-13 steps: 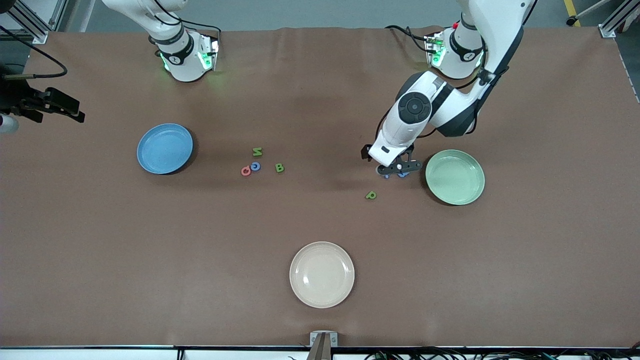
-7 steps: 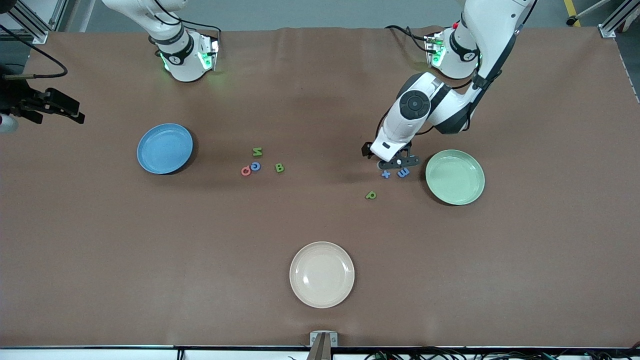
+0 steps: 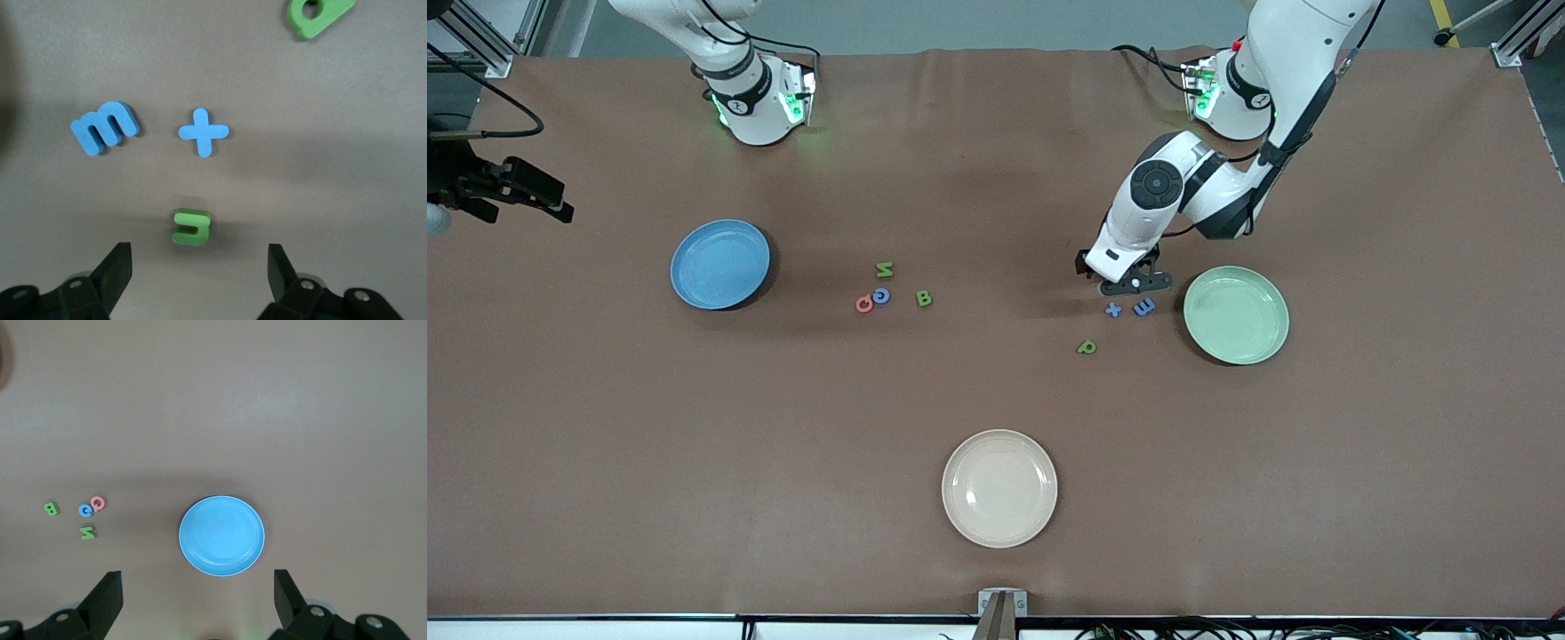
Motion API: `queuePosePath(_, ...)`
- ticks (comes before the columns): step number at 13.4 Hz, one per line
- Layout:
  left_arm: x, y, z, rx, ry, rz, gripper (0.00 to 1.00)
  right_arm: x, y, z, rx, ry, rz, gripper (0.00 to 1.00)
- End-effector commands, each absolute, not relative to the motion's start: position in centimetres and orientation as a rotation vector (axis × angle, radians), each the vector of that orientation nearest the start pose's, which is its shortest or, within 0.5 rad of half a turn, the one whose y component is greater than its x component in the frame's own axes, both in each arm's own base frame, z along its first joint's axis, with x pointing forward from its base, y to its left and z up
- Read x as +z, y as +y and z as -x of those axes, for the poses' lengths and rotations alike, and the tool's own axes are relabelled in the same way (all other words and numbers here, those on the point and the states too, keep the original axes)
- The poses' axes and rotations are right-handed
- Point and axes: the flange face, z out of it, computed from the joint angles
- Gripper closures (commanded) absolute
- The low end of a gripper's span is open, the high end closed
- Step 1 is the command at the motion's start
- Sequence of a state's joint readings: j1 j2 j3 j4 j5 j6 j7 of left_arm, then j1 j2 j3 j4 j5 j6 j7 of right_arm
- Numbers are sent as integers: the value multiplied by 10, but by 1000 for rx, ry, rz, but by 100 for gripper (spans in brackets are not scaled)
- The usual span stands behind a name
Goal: Sort uppercase to blue plate, lowercase to green plate
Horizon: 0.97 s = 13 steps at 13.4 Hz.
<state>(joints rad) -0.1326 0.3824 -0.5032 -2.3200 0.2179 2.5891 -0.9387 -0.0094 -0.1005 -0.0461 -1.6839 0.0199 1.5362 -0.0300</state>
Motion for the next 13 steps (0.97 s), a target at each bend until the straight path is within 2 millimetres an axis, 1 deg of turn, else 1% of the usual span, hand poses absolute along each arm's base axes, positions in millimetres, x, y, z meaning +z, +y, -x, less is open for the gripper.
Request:
queuePosePath(1,181,-320,-405,109,-268,3173,16,627,-27,-509,45,37,3105,0)
queuePosePath(5,178,-318,-405,108,-260,3170,32,631,-31,-512,33,53,3098,0)
queuePosePath(6,175,-317,-404,115,-258,3165,36,628,-32,-514,40,72,3096,0)
queuePosePath(9,173,-315,-405,109,-237,3161,42,621,-29,-519,59,45,3099,0)
queuePosePath(10,173,-315,-405,108,-235,3161,45,616,-29,-525,48,41,3106,0)
queuePosePath(12,173,-313,-406,108,-240,3160,52,594,-31,-540,76,48,3105,0)
queuePosePath(13,171,-313,-405,111,-240,3161,56,568,-31,-557,128,50,3102,0)
